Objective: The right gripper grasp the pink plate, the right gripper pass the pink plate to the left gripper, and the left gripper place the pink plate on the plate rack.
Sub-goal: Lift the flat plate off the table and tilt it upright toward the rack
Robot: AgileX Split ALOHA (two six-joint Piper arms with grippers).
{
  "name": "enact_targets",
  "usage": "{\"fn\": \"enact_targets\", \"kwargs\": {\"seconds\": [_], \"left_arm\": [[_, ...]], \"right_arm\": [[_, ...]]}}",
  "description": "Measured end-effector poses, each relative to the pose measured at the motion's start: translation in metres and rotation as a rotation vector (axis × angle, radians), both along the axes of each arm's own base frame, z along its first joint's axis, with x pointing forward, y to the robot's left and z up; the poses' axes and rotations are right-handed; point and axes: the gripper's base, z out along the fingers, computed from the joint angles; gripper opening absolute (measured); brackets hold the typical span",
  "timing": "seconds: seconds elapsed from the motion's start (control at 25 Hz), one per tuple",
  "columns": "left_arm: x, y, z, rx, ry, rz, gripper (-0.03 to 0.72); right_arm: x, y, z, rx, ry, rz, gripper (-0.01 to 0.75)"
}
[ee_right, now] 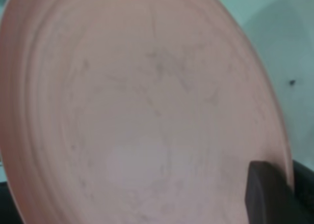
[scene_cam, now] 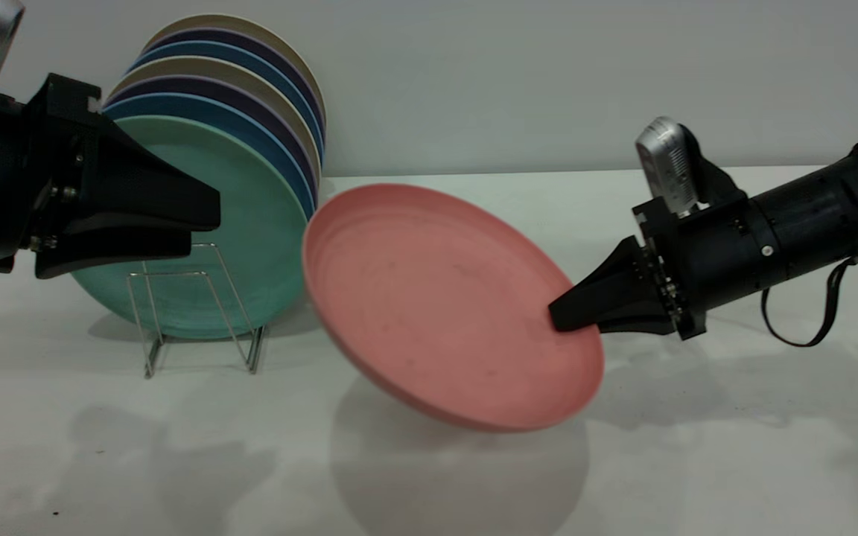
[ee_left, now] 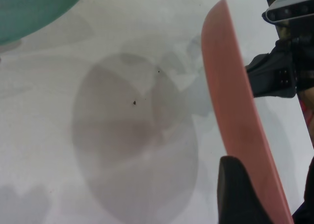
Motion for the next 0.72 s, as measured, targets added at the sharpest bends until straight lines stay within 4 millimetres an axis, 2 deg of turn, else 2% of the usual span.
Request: {"fn": "enact_targets", "kwargs": {"seconds": [0.2, 0.56, 0.72], "left_arm": [[0.000, 0.000, 0.000, 0.001, 0.000, 0.000, 0.373], [0.000, 0.000, 0.000, 0.001, 0.000, 0.000, 0.373], [0.000, 0.001, -0.001, 0.008, 0.002, 0.006, 0.373]], "right_arm": [[-0.004, 0.016, 0.000, 0.002, 0.000, 0.038, 0.017], [-0.007, 0.027, 0.001, 0.012, 0.001, 0.053, 0.017], [-0.009, 0.036, 0.008, 0.016, -0.015, 0.074, 0.017]]}}
